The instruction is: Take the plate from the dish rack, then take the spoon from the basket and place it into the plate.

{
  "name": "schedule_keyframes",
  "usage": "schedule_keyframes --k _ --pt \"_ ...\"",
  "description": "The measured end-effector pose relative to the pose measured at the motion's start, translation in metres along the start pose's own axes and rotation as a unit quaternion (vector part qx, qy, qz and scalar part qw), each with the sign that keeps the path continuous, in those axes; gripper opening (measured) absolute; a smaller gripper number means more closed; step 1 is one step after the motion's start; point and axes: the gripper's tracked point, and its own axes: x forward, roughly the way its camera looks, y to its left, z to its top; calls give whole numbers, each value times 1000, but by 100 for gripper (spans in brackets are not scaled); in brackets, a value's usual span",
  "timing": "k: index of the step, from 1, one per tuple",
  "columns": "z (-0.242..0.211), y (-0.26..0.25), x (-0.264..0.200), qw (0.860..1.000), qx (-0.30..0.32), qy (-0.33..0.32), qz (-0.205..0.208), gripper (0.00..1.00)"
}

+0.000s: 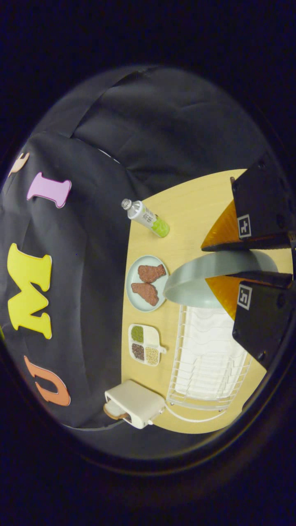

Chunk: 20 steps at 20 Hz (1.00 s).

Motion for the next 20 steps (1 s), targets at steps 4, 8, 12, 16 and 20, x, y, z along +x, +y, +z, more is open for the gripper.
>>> schedule_keyframes --k 4,8,12,16,20 --pt "-26 11 -30 998 23 -1 63 27" --pt "-79 17 -57 994 28 -7 109 27" --pt "-144 33 -71 986 46 -1 157 27" --pt "-203 50 -61 976 79 15 201 27" --pt "-251 60 -37 960 125 58 242 27"
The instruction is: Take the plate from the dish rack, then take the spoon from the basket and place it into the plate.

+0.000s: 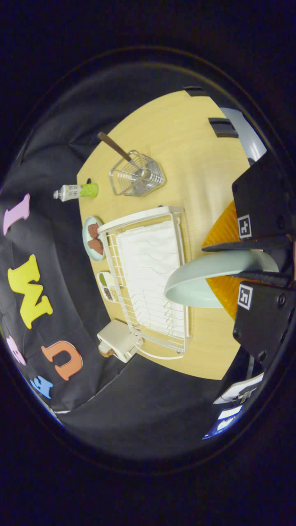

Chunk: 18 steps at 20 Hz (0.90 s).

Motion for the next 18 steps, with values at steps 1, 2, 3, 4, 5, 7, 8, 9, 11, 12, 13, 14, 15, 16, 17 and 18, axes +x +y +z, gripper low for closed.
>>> schedule_keyframes --k 1,2,3,4,5,7,8,9,11,12,13,14,15,16,17,18 --pt "-9 -4 6 1000 8 8 5 27" --pt "-17 -6 12 1000 15 15 8 27" --pt "-23 -6 17 1000 15 20 14 27" --pt "-27 -7 20 999 20 22 19 27" --pt "-28 -7 24 999 25 22 23 27" --pt "-30 -10 31 999 37 23 29 27" --pt "-33 -12 35 998 43 26 29 27" --pt "-34 -16 39 998 50 30 26 27" --pt "-35 -18 46 997 60 36 32 27" --pt "-32 -21 49 997 60 36 32 27" --pt "-27 -24 51 997 60 31 27 28" --pt "-23 -27 51 998 57 25 17 29" --pt "-17 -32 53 998 54 18 10 30" --pt "-13 -36 53 999 51 12 2 32" --pt "-9 -40 54 999 50 7 -5 41" --pt "-6 -42 54 999 50 3 -7 45"
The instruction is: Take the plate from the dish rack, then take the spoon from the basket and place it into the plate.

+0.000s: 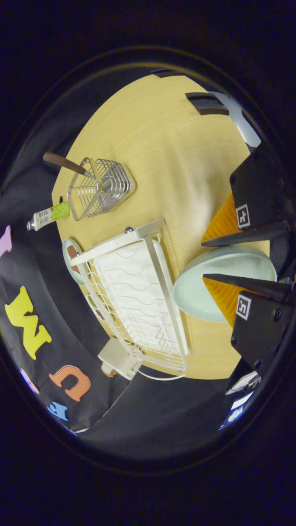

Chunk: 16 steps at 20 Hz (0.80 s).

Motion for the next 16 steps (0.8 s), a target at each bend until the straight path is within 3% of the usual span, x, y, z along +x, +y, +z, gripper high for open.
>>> schedule_keyframes --k 5,9,13,16 --pt "18 -9 -17 996 -57 -62 -22 64" --pt "35 -18 -56 980 -113 -156 -39 82" --pt "56 -40 -99 946 -156 -276 -70 99" --pt "70 -64 -126 906 -194 -360 -108 100"
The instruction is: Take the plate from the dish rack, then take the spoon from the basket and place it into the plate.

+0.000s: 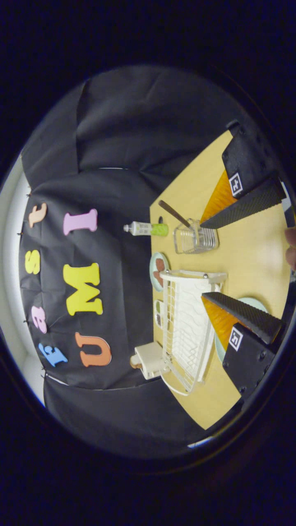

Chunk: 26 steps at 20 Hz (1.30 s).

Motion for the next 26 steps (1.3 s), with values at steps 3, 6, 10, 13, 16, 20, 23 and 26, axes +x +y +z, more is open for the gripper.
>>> schedule_keyframes --k 3,6,10,13,16,20,23,26 --pt "9 -21 2 998 -12 -51 -18 100" --pt "9 -43 21 997 4 -71 -21 99" --pt "1 -63 65 997 33 -65 -11 100" --pt "3 -75 100 997 53 -57 -4 100" --pt "0 -80 129 997 63 -45 3 100" --pt "8 -83 161 995 85 -39 17 100" --pt "14 -82 179 993 108 -30 24 89" --pt "16 -78 188 994 105 -25 28 80"
